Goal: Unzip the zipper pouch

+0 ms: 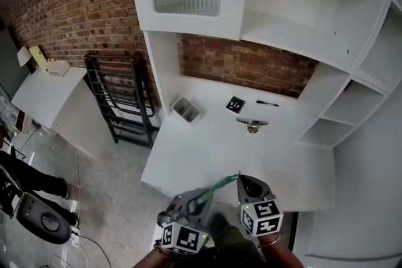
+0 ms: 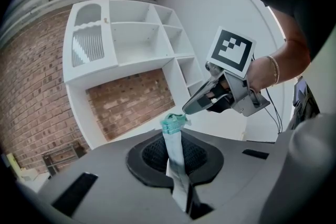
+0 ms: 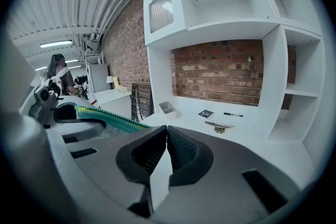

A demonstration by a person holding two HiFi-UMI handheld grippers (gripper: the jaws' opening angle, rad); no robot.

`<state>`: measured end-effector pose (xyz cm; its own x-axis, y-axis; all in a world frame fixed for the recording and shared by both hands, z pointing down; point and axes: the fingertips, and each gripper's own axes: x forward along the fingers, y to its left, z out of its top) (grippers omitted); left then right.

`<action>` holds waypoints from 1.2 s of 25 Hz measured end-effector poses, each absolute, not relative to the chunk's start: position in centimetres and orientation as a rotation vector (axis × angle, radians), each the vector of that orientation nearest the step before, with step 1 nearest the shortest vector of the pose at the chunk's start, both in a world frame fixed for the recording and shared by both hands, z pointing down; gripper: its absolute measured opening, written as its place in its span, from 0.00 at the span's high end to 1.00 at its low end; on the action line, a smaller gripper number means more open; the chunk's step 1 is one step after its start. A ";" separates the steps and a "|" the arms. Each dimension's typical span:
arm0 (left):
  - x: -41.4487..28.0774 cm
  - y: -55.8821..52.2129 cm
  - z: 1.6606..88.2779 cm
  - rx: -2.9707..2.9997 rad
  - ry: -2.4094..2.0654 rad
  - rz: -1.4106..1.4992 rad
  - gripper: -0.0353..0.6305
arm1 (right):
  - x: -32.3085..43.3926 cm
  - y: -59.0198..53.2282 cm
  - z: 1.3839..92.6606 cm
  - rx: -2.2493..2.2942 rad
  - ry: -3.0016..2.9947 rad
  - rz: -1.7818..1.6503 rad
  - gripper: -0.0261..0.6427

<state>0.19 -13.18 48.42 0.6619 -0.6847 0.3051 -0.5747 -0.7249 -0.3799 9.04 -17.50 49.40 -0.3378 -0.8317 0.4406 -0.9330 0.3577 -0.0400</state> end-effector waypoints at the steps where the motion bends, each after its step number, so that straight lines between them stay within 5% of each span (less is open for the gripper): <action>1: 0.0 -13.2 48.4 -2.632 1.015 -0.634 0.94 | 9.2 -17.5 49.4 1.559 -2.275 0.413 0.95; 30: 1.6 -16.6 50.0 -2.759 0.971 -0.638 0.94 | 19.4 -16.7 49.9 1.811 -2.118 0.472 0.90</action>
